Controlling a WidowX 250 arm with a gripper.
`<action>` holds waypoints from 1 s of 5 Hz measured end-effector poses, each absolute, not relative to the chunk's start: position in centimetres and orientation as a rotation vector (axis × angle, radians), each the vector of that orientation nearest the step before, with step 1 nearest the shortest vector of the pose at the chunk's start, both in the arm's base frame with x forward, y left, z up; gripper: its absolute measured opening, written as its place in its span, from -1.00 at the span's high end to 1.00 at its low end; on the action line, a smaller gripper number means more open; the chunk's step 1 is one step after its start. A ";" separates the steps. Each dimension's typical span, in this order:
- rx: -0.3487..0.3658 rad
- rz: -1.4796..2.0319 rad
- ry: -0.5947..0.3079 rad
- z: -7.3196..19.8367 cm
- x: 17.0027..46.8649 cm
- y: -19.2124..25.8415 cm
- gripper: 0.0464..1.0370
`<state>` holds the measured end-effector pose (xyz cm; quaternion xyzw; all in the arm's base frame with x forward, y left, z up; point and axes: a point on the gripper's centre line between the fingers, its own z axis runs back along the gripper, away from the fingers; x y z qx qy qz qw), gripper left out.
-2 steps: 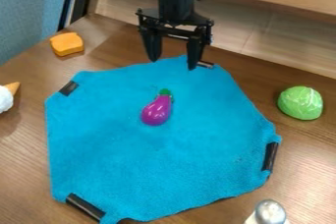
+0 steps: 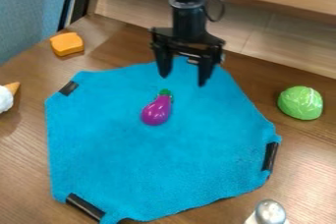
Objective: Cover the purple eggplant from right to left
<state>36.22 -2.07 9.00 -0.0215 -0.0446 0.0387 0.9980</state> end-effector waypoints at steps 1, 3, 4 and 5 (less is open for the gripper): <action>-0.055 0.016 -0.102 8.8 37.4 -4.8 -0.92; -0.106 -0.066 -0.097 8.5 36.7 -10.4 -0.92; -0.128 -0.114 -0.078 7.7 35.3 -13.2 -0.92; -0.123 -0.132 -0.071 6.9 34.3 -14.7 -0.92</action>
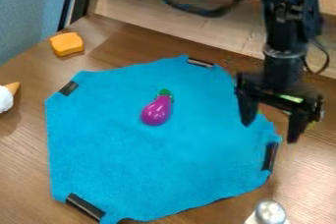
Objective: Cover the purple eggplant from right to left
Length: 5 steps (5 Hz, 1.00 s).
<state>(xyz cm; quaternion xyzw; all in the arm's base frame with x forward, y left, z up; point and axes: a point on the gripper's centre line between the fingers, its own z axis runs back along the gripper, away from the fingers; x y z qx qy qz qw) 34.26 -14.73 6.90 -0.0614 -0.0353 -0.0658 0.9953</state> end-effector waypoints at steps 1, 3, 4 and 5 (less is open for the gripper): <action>-0.099 -0.135 -0.079 6.4 33.8 -15.4 -0.92; -0.039 -0.087 -0.051 4.2 33.6 -14.8 -0.92; -0.029 -0.074 -0.050 3.8 33.7 -14.7 -0.92; -0.018 -0.059 -0.026 2.6 33.6 -14.6 -0.93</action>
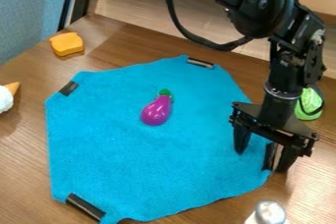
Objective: Cover the purple eggplant from right to left
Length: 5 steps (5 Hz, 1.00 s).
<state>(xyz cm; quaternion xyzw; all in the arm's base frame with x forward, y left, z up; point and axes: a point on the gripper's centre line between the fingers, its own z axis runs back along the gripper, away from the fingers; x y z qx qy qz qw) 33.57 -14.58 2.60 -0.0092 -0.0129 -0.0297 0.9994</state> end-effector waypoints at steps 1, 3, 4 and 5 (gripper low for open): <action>-0.023 -0.051 -0.026 2.5 33.9 -14.8 -0.82; -0.034 -0.026 -0.024 2.4 34.1 -15.0 0.28; -0.053 -0.018 -0.014 2.4 34.1 -15.0 0.68; -0.085 -0.034 0.019 2.8 34.1 -14.8 0.90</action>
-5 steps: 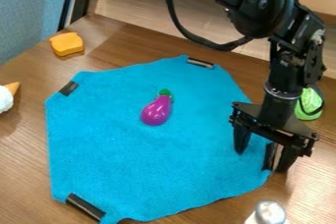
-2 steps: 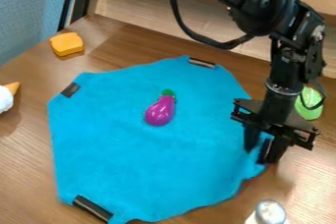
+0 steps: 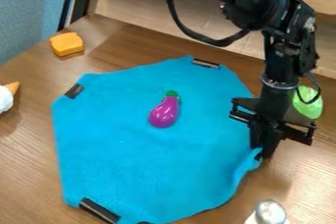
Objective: Cover the purple eggplant from right to left
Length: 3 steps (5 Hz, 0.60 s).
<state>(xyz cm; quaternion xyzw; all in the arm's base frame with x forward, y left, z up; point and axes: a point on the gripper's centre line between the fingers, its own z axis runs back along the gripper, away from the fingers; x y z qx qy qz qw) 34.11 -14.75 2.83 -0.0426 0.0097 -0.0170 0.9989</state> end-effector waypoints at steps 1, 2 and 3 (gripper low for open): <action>-0.096 -0.048 0.025 5.2 34.5 -13.7 0.95; -0.084 0.044 0.006 8.3 35.3 -10.5 0.96; -0.080 0.088 0.023 9.3 35.4 -7.5 0.96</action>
